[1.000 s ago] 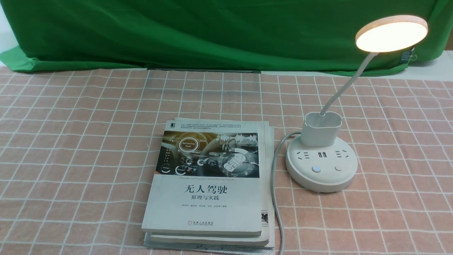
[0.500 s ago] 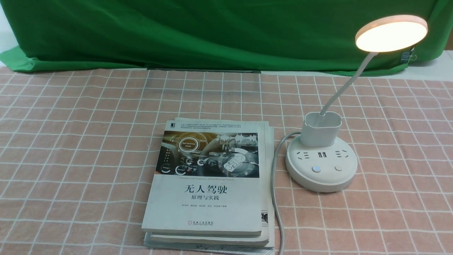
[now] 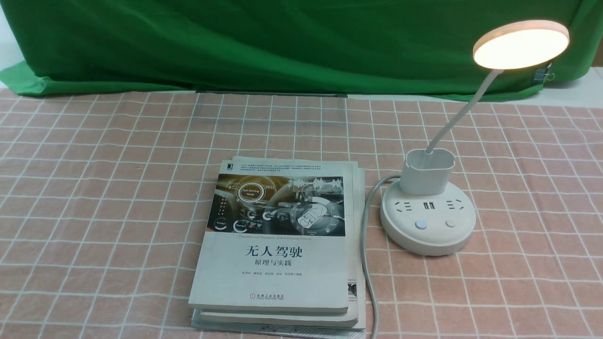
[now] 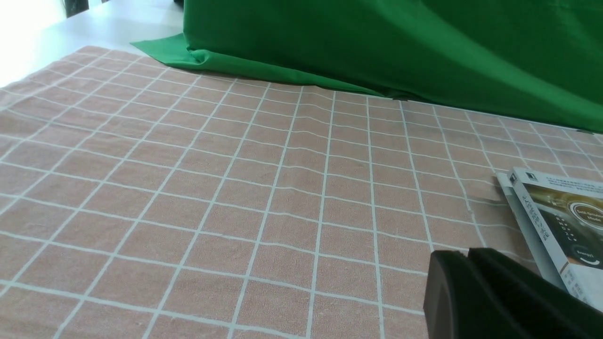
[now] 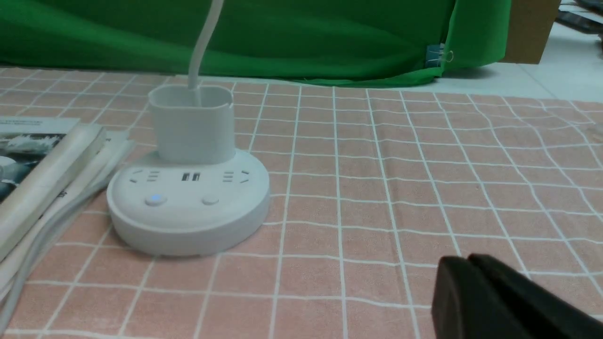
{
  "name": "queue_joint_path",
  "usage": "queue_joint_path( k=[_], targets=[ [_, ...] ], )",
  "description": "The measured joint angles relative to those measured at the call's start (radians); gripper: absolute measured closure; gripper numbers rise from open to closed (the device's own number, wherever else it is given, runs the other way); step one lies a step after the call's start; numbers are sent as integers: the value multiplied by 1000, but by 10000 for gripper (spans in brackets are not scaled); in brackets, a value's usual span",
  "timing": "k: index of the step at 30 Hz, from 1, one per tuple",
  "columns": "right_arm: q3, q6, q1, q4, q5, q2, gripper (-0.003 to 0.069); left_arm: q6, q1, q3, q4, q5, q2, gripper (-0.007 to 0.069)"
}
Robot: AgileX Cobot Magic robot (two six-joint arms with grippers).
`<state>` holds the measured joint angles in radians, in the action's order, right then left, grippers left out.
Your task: Turn on the table lamp on the pink coffee tablecloth with your hand.
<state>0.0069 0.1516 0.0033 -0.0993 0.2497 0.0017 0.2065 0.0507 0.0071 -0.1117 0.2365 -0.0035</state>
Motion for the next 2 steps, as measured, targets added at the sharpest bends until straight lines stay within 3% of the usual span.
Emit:
queue_joint_path(
  k=[2],
  targets=[
    [0,0,0,0,0,0,617,0,0,0,0,0,0,606]
  ],
)
